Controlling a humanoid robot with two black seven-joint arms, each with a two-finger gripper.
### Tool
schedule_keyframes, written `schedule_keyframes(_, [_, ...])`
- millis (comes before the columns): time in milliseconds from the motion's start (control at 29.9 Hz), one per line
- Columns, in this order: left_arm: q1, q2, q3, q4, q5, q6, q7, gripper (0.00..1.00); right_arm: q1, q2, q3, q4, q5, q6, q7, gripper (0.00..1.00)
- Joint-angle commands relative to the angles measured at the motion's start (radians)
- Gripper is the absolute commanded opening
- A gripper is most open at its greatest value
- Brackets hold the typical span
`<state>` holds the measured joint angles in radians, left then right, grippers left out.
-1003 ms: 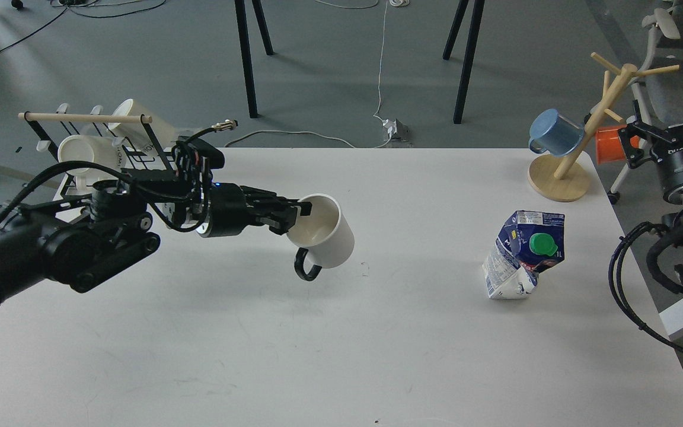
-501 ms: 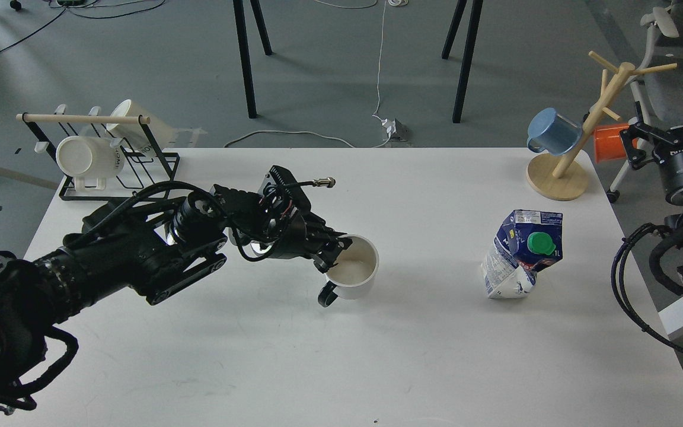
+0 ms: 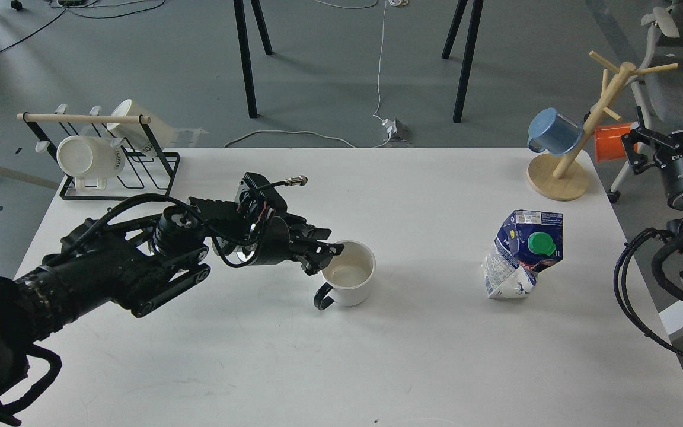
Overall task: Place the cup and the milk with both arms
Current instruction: 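Release the mug and retract the left gripper toward the rack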
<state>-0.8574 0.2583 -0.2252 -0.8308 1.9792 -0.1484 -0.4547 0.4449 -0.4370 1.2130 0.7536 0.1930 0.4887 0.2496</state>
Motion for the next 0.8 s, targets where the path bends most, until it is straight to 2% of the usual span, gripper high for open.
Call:
schedule_keyframes(0, [0.038, 0.016, -0.133, -0.059, -0.141, 0.070, -0.034, 0.95, -0.034, -0.003, 0.020, 0.009, 0.008, 0.000, 0.000, 0.99])
schedule_keyframes(167, [0.061, 0.015, -0.296, -0.064, -0.437, 0.075, -0.034, 0.98, -0.172, -0.003, 0.141, 0.107, 0.051, 0.000, -0.010, 0.99])
schedule_keyframes(301, [0.054, 0.013, -0.373, -0.051, -0.809, 0.053, -0.034, 0.99, -0.264, -0.009, 0.155, 0.180, 0.051, 0.000, -0.007, 0.99])
schedule_keyframes(468, [0.049, 0.038, -0.422, -0.045, -1.290, -0.107, -0.030, 0.99, -0.457, 0.001, 0.160, 0.295, 0.054, 0.000, 0.002, 0.99])
schedule_keyframes(635, [0.095, 0.071, -0.536, 0.013, -1.578, -0.192, 0.047, 0.99, -0.676, 0.003, 0.177, 0.386, 0.052, 0.000, 0.004, 0.99])
schedule_keyframes(769, [0.139, 0.104, -0.548, 0.090, -1.801, -0.293, 0.050, 0.99, -0.801, -0.005, 0.206, 0.385, 0.051, 0.000, 0.004, 0.99])
